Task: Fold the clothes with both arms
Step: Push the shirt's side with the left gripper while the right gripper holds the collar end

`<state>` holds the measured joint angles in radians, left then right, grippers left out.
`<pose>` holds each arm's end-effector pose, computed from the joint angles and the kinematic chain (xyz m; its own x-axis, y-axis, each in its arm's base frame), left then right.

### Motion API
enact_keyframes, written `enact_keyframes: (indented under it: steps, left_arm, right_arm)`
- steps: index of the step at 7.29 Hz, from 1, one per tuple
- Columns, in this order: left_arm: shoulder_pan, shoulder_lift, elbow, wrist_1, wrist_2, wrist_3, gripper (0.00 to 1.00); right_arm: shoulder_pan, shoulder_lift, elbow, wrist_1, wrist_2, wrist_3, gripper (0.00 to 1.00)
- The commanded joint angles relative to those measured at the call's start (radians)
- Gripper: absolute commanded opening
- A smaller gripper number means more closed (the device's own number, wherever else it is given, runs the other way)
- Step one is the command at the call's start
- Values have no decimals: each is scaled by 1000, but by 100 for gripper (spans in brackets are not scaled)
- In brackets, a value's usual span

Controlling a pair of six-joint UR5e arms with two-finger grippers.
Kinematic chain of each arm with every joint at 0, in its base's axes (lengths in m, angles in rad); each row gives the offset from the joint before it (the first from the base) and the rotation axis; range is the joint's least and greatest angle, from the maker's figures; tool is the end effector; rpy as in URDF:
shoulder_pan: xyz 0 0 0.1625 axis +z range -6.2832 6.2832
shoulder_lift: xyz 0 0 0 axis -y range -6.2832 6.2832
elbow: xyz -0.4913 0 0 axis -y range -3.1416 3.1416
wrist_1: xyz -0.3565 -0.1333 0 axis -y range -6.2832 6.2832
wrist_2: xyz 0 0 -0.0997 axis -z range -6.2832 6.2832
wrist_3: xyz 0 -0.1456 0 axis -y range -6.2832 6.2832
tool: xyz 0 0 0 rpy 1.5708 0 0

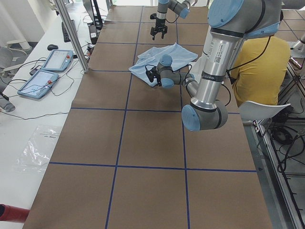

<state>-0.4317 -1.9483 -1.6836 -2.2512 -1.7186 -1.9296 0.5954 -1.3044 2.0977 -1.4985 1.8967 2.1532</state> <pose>0.5591 -0.3807 0.4156 0.2292 -0.4880 -0.8422 0.3964 0.8371 -0.3771 -0.4060 -0.3797 0.3959 0.2670 0.8102 0.5218 -0.5703 0.5693 -0.5922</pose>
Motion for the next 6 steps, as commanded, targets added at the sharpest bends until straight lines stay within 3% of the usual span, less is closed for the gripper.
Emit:
enact_keyframes:
  steps: [1,2,4,5,6]
  left_arm:
    - [7,-3,16,4,25,1,12]
    - [4,-3,25,4,39,21,0]
    - [-74,-6,50,-1,42,148,0]
    - [-147,-62,106,-5,42,208,0]
    - [-203,-164,227,-10,40,234,0]
  right_arm:
    - [1,2,-21,3,1,-3,100]
    - [1,2,-21,3,4,-3,100]
    - [-2,5,-19,10,5,-4,100]
    - [0,4,-16,27,2,-3,100]
    - [0,4,-19,62,2,-1,100]
